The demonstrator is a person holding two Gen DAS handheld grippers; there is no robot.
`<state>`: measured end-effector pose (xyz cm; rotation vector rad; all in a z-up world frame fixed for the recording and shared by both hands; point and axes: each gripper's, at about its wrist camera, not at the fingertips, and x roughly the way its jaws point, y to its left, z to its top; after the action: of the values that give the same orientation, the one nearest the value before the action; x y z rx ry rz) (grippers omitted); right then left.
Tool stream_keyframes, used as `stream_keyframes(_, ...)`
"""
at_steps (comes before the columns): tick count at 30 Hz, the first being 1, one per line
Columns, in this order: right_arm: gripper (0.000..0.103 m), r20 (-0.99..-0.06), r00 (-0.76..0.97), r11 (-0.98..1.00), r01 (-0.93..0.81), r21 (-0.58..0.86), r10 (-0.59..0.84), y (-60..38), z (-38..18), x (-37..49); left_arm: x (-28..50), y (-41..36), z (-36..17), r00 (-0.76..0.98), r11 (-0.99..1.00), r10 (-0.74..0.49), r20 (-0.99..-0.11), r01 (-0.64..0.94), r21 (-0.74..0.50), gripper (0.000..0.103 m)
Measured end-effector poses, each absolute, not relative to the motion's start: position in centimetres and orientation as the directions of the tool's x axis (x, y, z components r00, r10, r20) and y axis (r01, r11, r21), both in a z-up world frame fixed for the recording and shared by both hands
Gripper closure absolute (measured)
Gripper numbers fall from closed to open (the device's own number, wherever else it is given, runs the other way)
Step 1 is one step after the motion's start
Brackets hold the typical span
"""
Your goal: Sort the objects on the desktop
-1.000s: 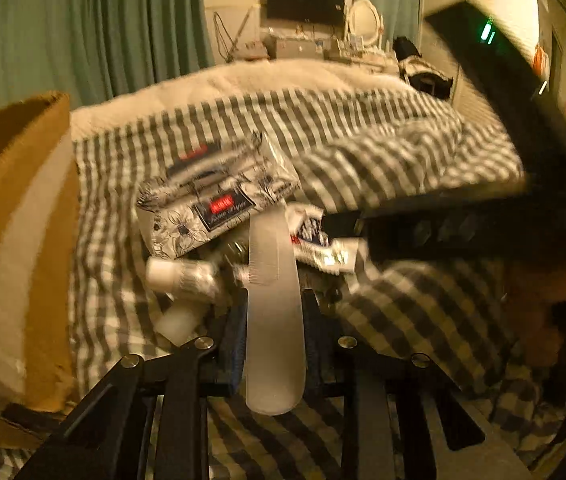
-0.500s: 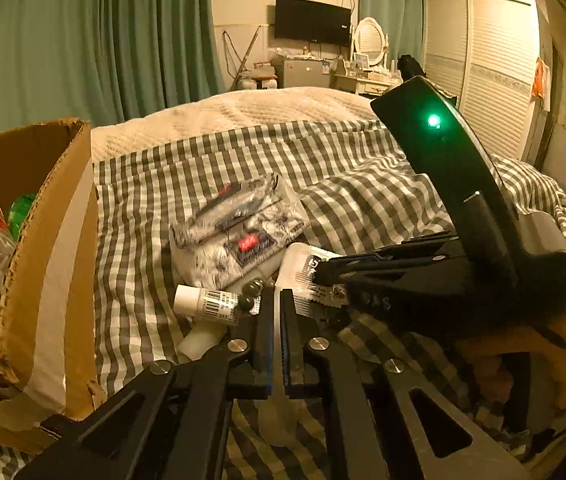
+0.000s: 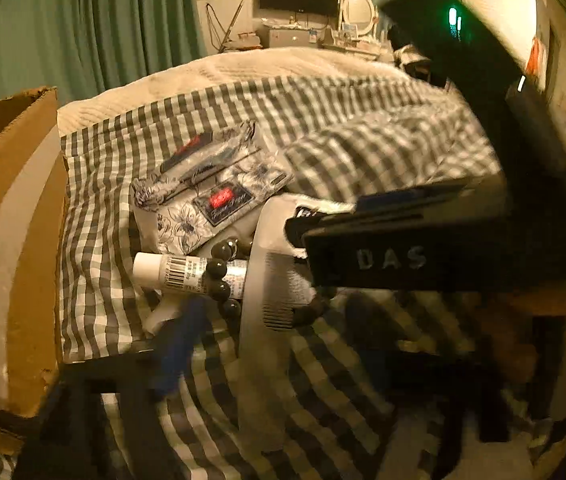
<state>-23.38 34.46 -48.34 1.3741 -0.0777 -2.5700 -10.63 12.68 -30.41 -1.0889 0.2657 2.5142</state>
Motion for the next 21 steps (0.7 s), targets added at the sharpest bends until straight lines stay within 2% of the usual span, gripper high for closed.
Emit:
stream_keyframes(2, 0.036, -0.820, -0.531, -0.975, 0.171, 0.143, -0.213, 34.5, -48.5, -23.4, -11.4, 12.5, -31.5, -0.607, -0.916, 0.257, -0.752, -0.401, 0.011, 0.028)
stream_keyframes(3, 0.036, -0.822, -0.530, -0.976, 0.172, 0.137, -0.208, 34.4, -48.6, -23.3, -11.7, 12.3, -31.7, -0.600, -0.918, 0.267, -0.754, -0.396, -0.010, 0.035)
stream_keyframes(4, 0.036, -0.824, -0.529, -0.977, 0.173, 0.128, -0.202, 34.3, -48.7, -23.3, -12.1, 12.1, -31.7, -0.589, -0.918, 0.281, -0.758, -0.395, -0.033, 0.062)
stream_keyframes(5, 0.035, -0.825, -0.529, -0.977, 0.174, 0.127, -0.201, 34.2, -48.8, -23.4, -12.4, 11.9, -31.8, -0.567, -0.914, 0.306, -0.765, -0.399, -0.070, 0.072)
stream_keyframes(6, 0.033, -0.825, -0.527, -0.976, 0.174, 0.129, -0.203, 34.1, -48.9, -23.5, -12.2, 11.9, -31.6, -0.577, -0.918, 0.300, -0.759, -0.392, -0.064, 0.078)
stream_keyframes(7, 0.030, -0.826, -0.523, -0.975, 0.176, 0.137, -0.210, 34.1, -49.0, -23.6, -12.0, 11.9, -31.4, -0.592, -0.922, 0.280, -0.756, -0.384, -0.041, 0.090)
stream_keyframes(10, 0.016, -0.838, -0.499, -0.969, 0.212, 0.127, -0.219, 32.9, -49.6, -24.2, -11.5, 11.9, -30.8, -0.612, -0.922, 0.276, -0.741, -0.385, -0.025, 0.090)
stream_keyframes(13, 0.018, -0.834, -0.513, -0.972, 0.207, 0.113, -0.206, 32.6, -49.5, -24.1, -11.1, 11.9, -30.2, -0.633, -0.926, 0.267, -0.727, -0.378, -0.011, 0.091)
stream_keyframes(14, 0.022, -0.830, -0.518, -0.973, 0.196, 0.121, -0.208, 32.9, -49.4, -24.1, -11.0, 11.8, -30.0, -0.636, -0.927, 0.267, -0.724, -0.374, -0.012, 0.091)
stream_keyframes(15, 0.037, -0.826, -0.525, -0.975, 0.176, 0.133, -0.207, 33.2, -49.3, -24.1, -11.0, 11.7, -29.8, -0.640, -0.929, 0.268, -0.720, -0.370, -0.017, 0.091)
stream_keyframes(16, 0.058, -0.819, -0.530, -0.975, 0.152, 0.162, -0.219, 33.9, -49.0, -24.1, -11.0, 11.6, -29.7, -0.642, -0.930, 0.269, -0.718, -0.367, -0.020, 0.092)
stream_keyframes(18, 0.084, -0.821, -0.520, -0.972, 0.131, 0.193, -0.234, 34.6, -48.9, -24.1, -11.0, 11.3, -29.2, -0.649, -0.932, 0.274, -0.709, -0.362, -0.029, 0.092)
stream_keyframes(19, 0.090, -0.822, -0.516, -0.971, 0.126, 0.205, -0.241, 34.9, -48.9, -24.0, -11.0, 11.2, -29.0, -0.653, -0.933, 0.276, -0.705, -0.359, -0.032, 0.092)
stream_keyframes(21, 0.096, -0.825, -0.510, -0.970, 0.140, 0.200, -0.243, 34.7, -48.7, -23.7, -10.8, 10.9, -28.4, -0.664, -0.934, 0.282, -0.692, -0.355, -0.040, 0.092)
